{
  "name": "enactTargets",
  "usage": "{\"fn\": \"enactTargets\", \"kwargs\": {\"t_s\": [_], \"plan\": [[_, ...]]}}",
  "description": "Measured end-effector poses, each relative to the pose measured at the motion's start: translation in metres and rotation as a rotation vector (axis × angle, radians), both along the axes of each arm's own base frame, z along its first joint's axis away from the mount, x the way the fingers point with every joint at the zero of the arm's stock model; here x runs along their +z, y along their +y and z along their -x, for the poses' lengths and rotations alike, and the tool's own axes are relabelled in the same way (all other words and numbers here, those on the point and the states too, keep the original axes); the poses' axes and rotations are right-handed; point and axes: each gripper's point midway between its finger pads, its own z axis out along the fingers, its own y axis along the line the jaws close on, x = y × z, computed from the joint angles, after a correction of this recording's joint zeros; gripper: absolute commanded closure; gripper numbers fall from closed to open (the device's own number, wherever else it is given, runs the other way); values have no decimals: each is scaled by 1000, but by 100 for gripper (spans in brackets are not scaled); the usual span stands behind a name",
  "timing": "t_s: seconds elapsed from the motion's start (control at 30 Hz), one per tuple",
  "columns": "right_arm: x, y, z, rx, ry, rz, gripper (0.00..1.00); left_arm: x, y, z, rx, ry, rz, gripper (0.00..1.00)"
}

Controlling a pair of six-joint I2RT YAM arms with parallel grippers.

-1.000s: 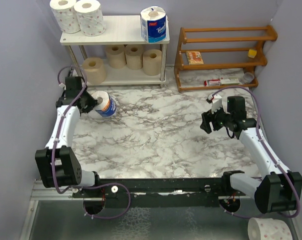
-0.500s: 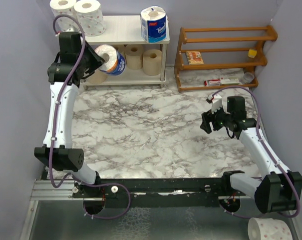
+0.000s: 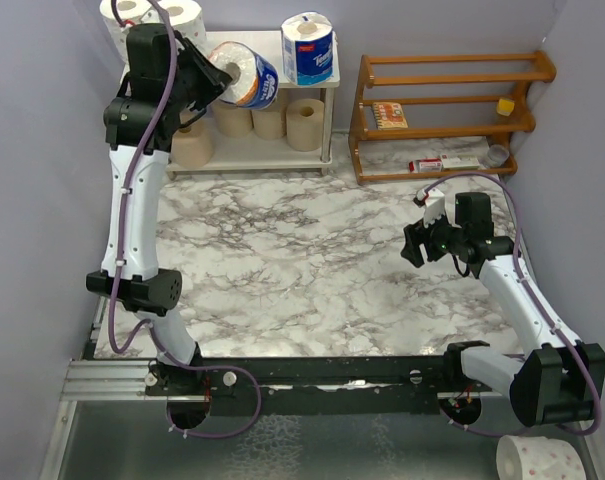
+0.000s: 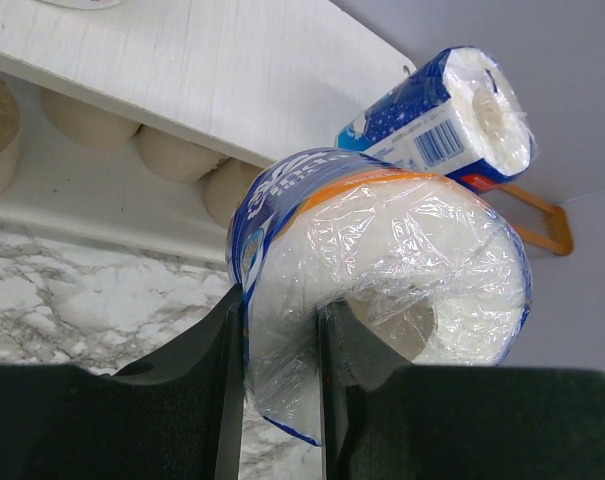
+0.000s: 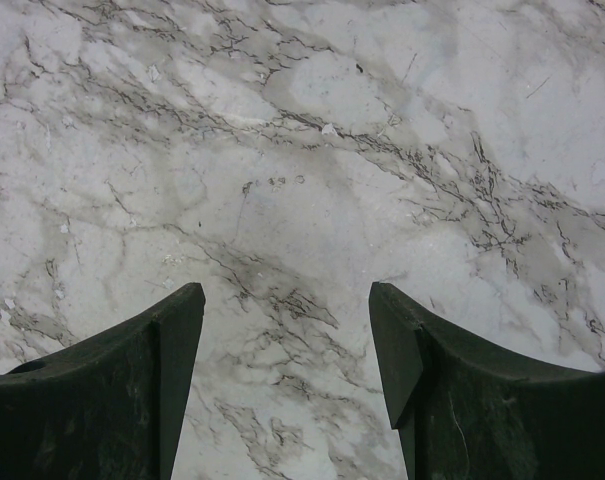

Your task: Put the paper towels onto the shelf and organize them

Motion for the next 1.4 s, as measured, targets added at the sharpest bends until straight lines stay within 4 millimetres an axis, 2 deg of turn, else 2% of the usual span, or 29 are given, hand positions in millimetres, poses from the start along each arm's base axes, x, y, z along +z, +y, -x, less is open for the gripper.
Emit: {"fn": "enactTargets", "kwargs": {"t_s": [0.2,0.4,0.63,0.77,0.93,1.2,1.4], "plan": [[0,0,0,0,0,0,33,13,5,2,36,-34,23,100],[0,0,0,0,0,0,33,15,25,0,153,-91,14,100],[0,0,0,0,0,0,33,33,33,-19,216,-186,28,100],[0,0,0,0,0,0,33,42,32,-38,231,-217,46,100],[0,0,0,0,0,0,33,27,32,-56,261,-182,70,100],[0,0,0,0,0,0,33,-20,31,-75,319,-46,110,100],[0,0,0,1,0,0,33,-27,31,-78,341,-20,143,100]]}}
